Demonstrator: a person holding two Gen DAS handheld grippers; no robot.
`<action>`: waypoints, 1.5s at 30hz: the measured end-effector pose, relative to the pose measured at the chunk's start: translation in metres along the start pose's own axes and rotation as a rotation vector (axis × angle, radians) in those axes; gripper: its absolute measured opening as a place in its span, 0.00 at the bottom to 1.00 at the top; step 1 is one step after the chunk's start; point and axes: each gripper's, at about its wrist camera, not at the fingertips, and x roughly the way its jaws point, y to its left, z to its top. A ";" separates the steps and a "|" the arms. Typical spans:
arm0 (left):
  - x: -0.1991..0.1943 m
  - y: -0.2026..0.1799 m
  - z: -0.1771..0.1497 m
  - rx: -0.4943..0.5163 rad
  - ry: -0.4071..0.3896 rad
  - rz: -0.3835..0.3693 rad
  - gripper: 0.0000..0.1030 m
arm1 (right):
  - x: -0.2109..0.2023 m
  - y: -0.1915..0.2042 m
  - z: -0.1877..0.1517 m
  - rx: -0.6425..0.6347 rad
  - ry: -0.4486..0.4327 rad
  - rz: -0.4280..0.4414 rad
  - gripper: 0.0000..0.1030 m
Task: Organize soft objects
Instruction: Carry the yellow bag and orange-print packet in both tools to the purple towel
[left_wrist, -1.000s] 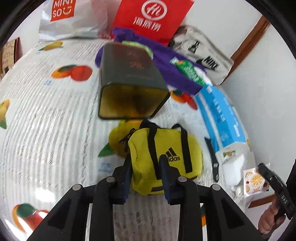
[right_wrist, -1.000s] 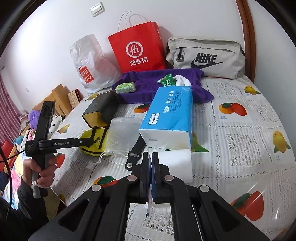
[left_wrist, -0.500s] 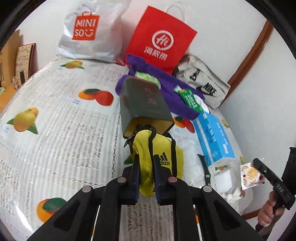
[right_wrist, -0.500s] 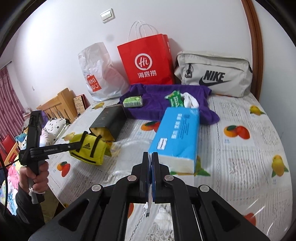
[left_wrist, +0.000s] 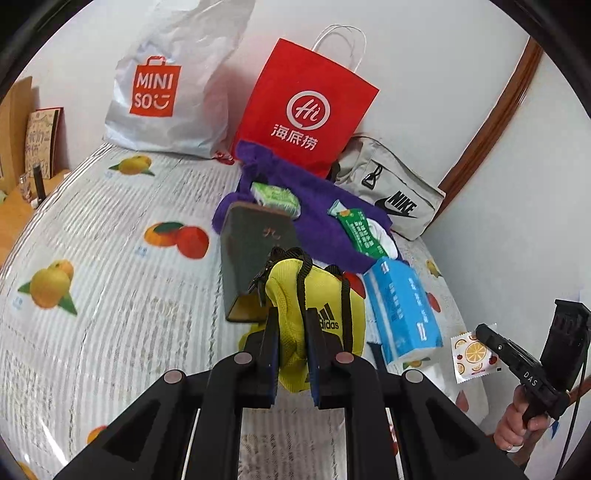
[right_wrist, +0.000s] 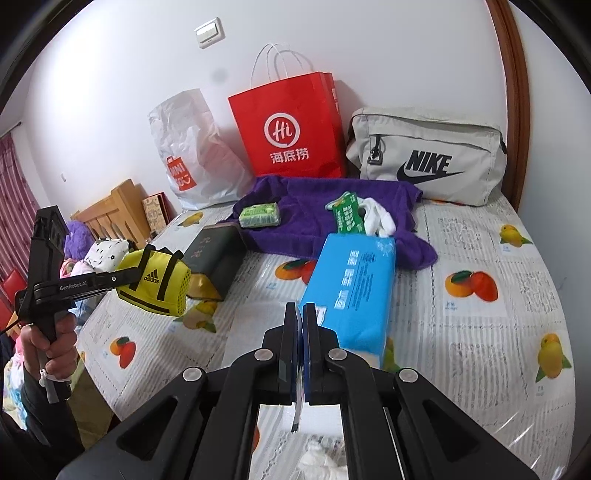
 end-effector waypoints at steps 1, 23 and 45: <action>0.002 -0.002 0.004 0.002 -0.001 0.000 0.12 | 0.001 -0.001 0.004 -0.002 -0.002 -0.001 0.02; 0.069 -0.023 0.070 -0.028 0.012 0.081 0.12 | 0.085 -0.044 0.125 -0.098 -0.043 -0.046 0.02; 0.135 -0.026 0.112 -0.010 0.076 0.080 0.12 | 0.218 -0.046 0.157 -0.064 0.186 0.127 0.03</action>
